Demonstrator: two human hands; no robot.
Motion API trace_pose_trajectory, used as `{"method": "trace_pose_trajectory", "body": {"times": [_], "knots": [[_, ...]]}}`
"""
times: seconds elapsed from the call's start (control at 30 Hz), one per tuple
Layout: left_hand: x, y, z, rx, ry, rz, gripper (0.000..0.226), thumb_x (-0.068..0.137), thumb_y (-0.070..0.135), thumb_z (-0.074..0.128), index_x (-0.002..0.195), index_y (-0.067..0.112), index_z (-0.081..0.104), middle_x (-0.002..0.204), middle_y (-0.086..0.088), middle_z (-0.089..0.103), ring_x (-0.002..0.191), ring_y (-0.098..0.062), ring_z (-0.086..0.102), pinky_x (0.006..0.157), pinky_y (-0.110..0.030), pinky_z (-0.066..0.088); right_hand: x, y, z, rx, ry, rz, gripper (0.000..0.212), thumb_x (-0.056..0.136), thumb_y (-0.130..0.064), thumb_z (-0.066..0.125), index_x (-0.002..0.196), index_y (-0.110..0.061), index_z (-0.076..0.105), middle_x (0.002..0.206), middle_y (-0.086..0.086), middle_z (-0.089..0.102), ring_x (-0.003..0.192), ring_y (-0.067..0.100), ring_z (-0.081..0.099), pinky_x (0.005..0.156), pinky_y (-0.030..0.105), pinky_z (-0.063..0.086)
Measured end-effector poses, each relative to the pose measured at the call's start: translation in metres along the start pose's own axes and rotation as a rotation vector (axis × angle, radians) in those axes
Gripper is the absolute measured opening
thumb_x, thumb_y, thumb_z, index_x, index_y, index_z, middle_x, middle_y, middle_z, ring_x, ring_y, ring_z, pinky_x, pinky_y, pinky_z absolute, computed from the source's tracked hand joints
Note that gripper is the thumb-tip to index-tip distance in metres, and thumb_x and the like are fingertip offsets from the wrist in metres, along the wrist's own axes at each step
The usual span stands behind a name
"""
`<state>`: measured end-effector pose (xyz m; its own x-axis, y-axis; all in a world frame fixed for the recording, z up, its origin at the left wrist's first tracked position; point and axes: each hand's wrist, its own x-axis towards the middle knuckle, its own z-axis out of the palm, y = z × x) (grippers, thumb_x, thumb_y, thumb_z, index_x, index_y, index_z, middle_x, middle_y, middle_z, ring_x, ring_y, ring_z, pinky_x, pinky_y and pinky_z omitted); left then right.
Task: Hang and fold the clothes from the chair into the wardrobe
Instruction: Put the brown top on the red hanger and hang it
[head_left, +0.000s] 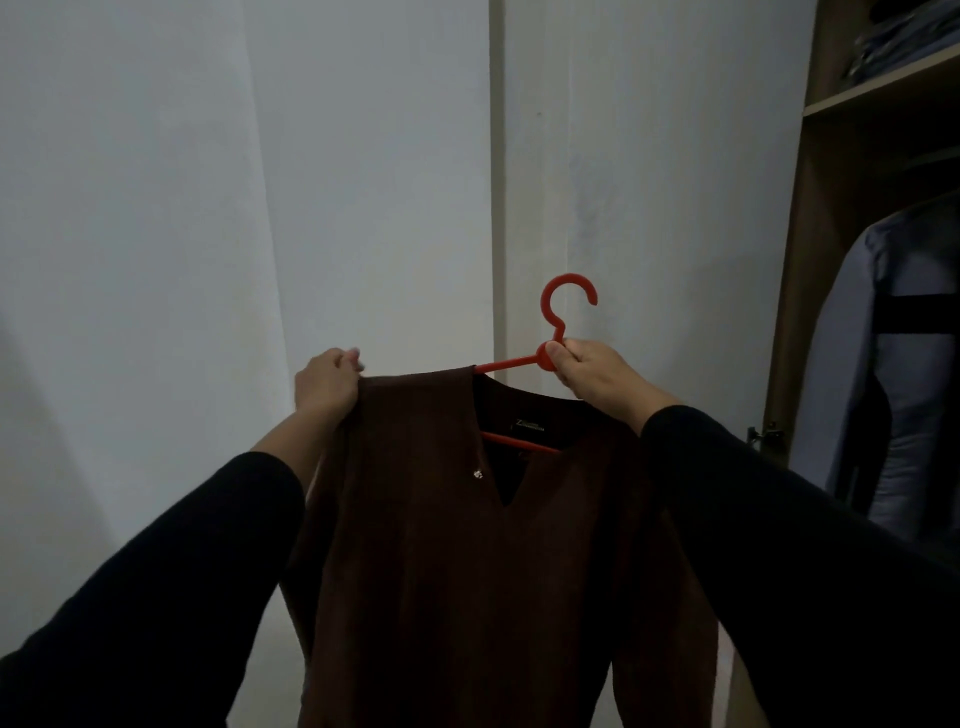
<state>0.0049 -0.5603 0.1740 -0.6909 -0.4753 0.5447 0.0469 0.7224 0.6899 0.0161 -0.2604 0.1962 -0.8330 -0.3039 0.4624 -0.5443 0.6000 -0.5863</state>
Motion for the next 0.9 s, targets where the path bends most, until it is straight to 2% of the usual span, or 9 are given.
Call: {"method": "trace_pose_trajectory", "body": {"times": [0.07,0.17,0.23,0.37,0.5,0.6,0.77,0.9], "knots": [[-0.010,0.011,0.002,-0.059,-0.032,0.187,0.047,0.103,0.034,0.027,0.099,0.010,0.068,0.104,-0.005,0.068,0.098,-0.023,0.060,0.092,-0.033,0.040,0.003,-0.002,0.005,-0.030,-0.001,0.001,0.034,0.103,-0.038,0.030,0.081,-0.023,0.051,0.073,-0.009,0.047,0.066,0.003,0.043,0.061,0.017,0.033],[-0.029,0.035,0.008,0.015,-0.370,0.515,0.035,0.101,0.035,0.035,0.101,0.016,0.065,0.098,0.001,0.066,0.090,-0.015,0.059,0.081,-0.028,0.044,0.007,-0.010,0.012,-0.073,0.004,-0.013,0.031,0.103,-0.036,0.031,0.093,-0.016,0.052,0.073,-0.011,0.046,0.066,0.002,0.042,0.061,0.015,0.033],[-0.037,0.045,0.017,0.153,-0.520,0.623,0.024,0.098,0.036,0.042,0.098,0.019,0.059,0.087,0.001,0.062,0.080,-0.016,0.059,0.072,-0.027,0.045,0.009,-0.014,0.016,-0.095,0.009,-0.030,0.030,0.103,-0.035,0.032,0.097,-0.016,0.054,0.073,-0.013,0.047,0.066,0.001,0.043,0.060,0.015,0.034],[-0.038,0.046,0.032,0.150,-0.389,0.636,0.017,0.098,0.035,0.044,0.090,0.022,0.053,0.078,0.001,0.059,0.070,-0.017,0.057,0.069,-0.033,0.049,0.008,-0.010,0.016,-0.139,0.087,-0.035,0.027,0.097,-0.038,0.047,0.096,-0.014,0.057,0.074,-0.007,0.052,0.066,0.006,0.049,0.062,0.019,0.038],[-0.030,0.037,0.028,0.135,-0.310,0.562,0.019,0.099,0.033,0.042,0.093,0.020,0.054,0.079,0.001,0.058,0.073,-0.016,0.056,0.068,-0.030,0.046,-0.007,0.010,0.007,-0.235,0.117,0.065,0.021,0.091,-0.035,0.060,0.096,-0.015,0.058,0.085,-0.001,0.056,0.077,0.013,0.052,0.058,0.016,0.036],[-0.021,0.031,0.027,0.130,-0.296,0.511,0.021,0.099,0.033,0.041,0.094,0.018,0.055,0.080,0.000,0.058,0.073,-0.018,0.056,0.069,-0.032,0.047,-0.017,0.021,0.005,-0.216,0.190,0.116,0.018,0.095,-0.025,0.056,0.105,-0.012,0.063,0.088,0.001,0.057,0.081,0.015,0.052,0.063,0.020,0.036],[-0.020,0.035,0.036,0.126,-0.343,0.563,0.020,0.100,0.028,0.038,0.099,0.015,0.053,0.079,-0.003,0.058,0.071,-0.020,0.056,0.070,-0.037,0.049,-0.021,0.023,0.006,-0.272,0.314,0.155,0.025,0.099,-0.020,0.048,0.111,-0.010,0.068,0.096,0.008,0.067,0.086,0.020,0.056,0.075,0.022,0.036],[-0.025,0.041,0.044,0.054,-0.377,0.595,0.017,0.100,0.027,0.038,0.108,0.020,0.051,0.082,-0.004,0.060,0.070,-0.019,0.056,0.073,-0.039,0.050,-0.029,0.030,0.005,-0.337,0.378,0.259,0.027,0.099,-0.025,0.045,0.103,-0.011,0.067,0.091,0.007,0.065,0.087,0.026,0.059,0.079,0.033,0.048]]}}
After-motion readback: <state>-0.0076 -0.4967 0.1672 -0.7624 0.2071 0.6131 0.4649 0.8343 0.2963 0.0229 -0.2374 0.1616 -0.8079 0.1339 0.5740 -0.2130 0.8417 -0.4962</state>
